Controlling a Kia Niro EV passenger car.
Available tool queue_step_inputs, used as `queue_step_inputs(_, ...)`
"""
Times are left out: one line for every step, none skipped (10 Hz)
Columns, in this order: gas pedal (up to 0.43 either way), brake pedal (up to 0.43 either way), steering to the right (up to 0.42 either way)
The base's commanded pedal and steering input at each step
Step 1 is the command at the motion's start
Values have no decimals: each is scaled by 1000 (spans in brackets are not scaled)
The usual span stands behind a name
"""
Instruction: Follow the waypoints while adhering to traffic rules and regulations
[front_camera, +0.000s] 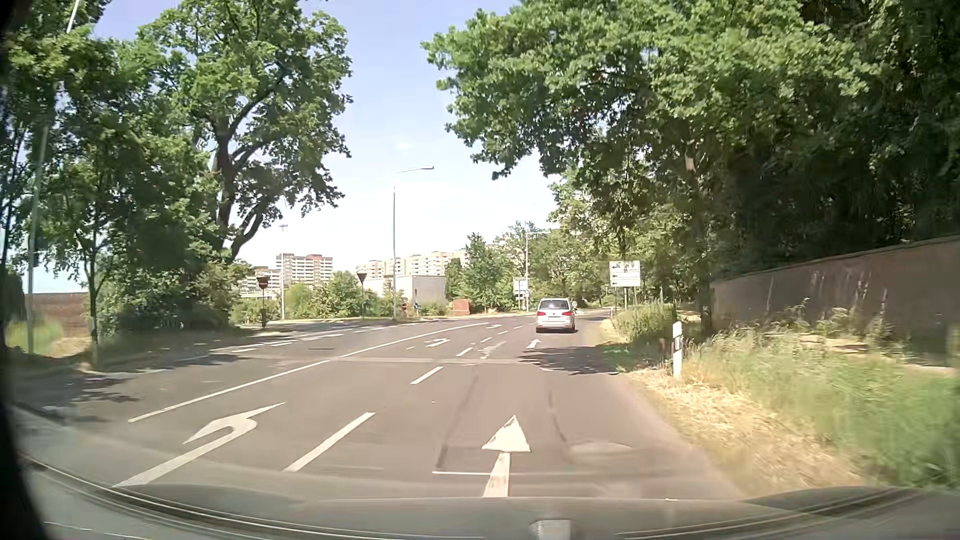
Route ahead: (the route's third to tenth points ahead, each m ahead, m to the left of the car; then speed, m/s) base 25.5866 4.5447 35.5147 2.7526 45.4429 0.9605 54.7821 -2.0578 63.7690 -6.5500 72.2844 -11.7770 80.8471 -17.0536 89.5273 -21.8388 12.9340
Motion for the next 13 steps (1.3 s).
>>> queue_step_inputs(59,30,19)
queue_step_inputs(59,30,20)
queue_step_inputs(59,30,20)
queue_step_inputs(59,30,19)
queue_step_inputs(59,30,20)
queue_step_inputs(59,30,19)
queue_step_inputs(59,30,19)
queue_step_inputs(59,30,19)
queue_step_inputs(59,30,19)
queue_step_inputs(59,30,21)
queue_step_inputs(59,30,24)
queue_step_inputs(59,30,28)
queue_step_inputs(67,30,29)
